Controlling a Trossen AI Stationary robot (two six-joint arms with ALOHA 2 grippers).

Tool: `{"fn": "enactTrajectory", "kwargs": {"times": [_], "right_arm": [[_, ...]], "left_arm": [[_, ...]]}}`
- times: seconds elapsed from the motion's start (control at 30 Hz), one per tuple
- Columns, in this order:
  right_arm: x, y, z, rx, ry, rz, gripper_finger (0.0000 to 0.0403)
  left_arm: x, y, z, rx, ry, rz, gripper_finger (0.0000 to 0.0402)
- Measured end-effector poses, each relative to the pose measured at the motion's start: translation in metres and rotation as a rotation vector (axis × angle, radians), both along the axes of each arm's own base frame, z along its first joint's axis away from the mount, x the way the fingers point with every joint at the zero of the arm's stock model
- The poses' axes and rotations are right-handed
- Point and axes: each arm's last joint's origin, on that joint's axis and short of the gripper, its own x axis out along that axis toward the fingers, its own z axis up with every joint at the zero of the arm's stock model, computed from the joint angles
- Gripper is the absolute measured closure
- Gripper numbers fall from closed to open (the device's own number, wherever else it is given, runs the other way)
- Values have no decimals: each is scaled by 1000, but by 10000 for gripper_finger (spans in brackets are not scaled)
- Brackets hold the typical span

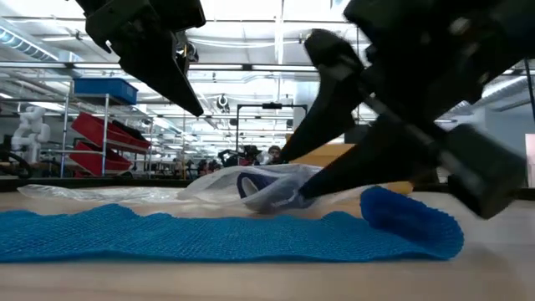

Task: Roll bandage
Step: Close the transparent zip bag

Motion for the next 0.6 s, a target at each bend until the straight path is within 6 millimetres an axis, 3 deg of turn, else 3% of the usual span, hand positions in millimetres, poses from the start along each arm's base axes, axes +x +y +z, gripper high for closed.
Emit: {"fn": "enactTrajectory", "kwargs": {"times": [0.27,0.5,0.6], "right_arm": [[10,-6,-15,-10,33,-32,301],[12,-7,-14,5,7,-41,391],[13,-10,-13,35,2,-70,400]], "left_arm": [[-1,0,0,-14,4,17,222],[-1,0,0,-14,5,16,222],[-1,0,0,-14,5,16,222]]}}
